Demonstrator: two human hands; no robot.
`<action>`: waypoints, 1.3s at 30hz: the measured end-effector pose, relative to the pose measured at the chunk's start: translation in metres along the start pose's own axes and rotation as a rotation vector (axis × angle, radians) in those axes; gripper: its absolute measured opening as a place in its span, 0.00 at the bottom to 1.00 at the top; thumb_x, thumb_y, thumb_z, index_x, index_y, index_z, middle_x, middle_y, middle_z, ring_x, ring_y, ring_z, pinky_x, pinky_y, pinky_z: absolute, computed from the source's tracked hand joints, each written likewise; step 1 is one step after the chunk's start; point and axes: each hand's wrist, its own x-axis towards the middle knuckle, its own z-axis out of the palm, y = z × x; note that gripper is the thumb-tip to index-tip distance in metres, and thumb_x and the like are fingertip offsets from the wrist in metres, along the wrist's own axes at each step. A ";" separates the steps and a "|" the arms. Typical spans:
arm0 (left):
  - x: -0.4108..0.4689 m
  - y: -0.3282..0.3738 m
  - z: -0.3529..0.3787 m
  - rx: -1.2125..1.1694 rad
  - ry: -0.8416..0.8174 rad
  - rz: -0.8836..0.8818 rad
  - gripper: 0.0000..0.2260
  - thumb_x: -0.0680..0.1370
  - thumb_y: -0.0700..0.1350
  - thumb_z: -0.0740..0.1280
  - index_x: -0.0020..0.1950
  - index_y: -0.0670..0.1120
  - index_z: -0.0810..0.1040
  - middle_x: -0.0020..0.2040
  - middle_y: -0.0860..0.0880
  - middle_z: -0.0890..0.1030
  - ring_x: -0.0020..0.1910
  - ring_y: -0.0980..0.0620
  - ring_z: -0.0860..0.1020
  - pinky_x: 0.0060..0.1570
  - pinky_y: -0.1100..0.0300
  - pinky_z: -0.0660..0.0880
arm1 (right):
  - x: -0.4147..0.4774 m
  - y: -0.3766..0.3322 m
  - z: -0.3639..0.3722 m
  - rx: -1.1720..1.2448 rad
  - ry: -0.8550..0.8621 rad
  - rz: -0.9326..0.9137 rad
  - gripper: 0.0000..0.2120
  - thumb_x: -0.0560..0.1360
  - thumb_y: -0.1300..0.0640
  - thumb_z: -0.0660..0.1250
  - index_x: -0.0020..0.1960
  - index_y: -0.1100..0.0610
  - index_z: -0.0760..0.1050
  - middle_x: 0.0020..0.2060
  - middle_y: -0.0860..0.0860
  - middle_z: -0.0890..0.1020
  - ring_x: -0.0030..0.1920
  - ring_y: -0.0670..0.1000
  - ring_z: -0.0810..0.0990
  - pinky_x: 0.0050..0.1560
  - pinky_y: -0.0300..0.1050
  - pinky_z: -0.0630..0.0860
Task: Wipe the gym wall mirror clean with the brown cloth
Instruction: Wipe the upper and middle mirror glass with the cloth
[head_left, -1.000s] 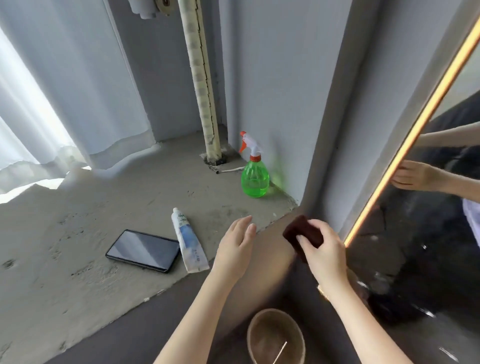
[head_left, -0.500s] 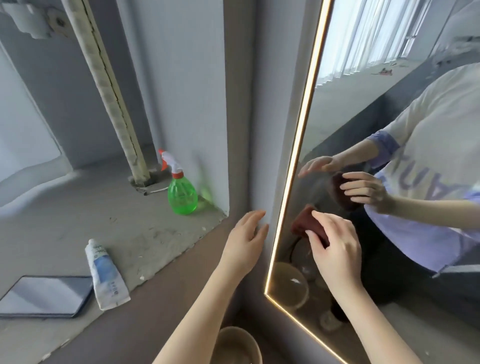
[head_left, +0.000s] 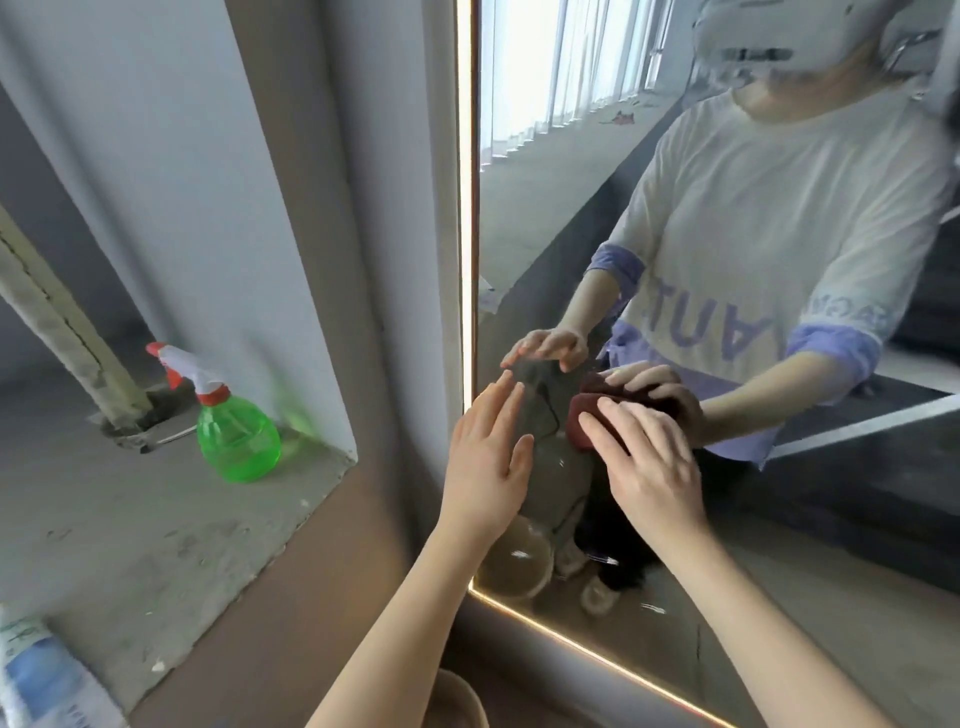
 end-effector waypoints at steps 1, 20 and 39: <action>0.002 0.000 0.002 -0.001 -0.007 0.003 0.25 0.81 0.51 0.56 0.79 0.51 0.64 0.80 0.53 0.61 0.78 0.49 0.60 0.76 0.43 0.60 | -0.004 0.002 -0.001 0.000 -0.027 -0.022 0.16 0.79 0.68 0.61 0.62 0.59 0.80 0.59 0.59 0.81 0.58 0.59 0.78 0.63 0.54 0.71; 0.021 -0.012 0.021 -0.009 0.099 0.214 0.25 0.79 0.46 0.56 0.77 0.43 0.68 0.77 0.46 0.67 0.75 0.46 0.66 0.68 0.38 0.69 | 0.044 0.009 -0.011 -0.181 0.242 0.154 0.14 0.76 0.61 0.70 0.61 0.58 0.81 0.58 0.54 0.77 0.54 0.56 0.74 0.55 0.52 0.71; 0.064 0.024 0.017 0.057 0.327 0.410 0.25 0.81 0.43 0.58 0.77 0.38 0.65 0.78 0.47 0.62 0.77 0.46 0.58 0.77 0.52 0.57 | 0.072 0.048 -0.053 -0.248 0.362 0.428 0.17 0.79 0.54 0.64 0.66 0.56 0.75 0.59 0.54 0.72 0.53 0.58 0.71 0.51 0.55 0.68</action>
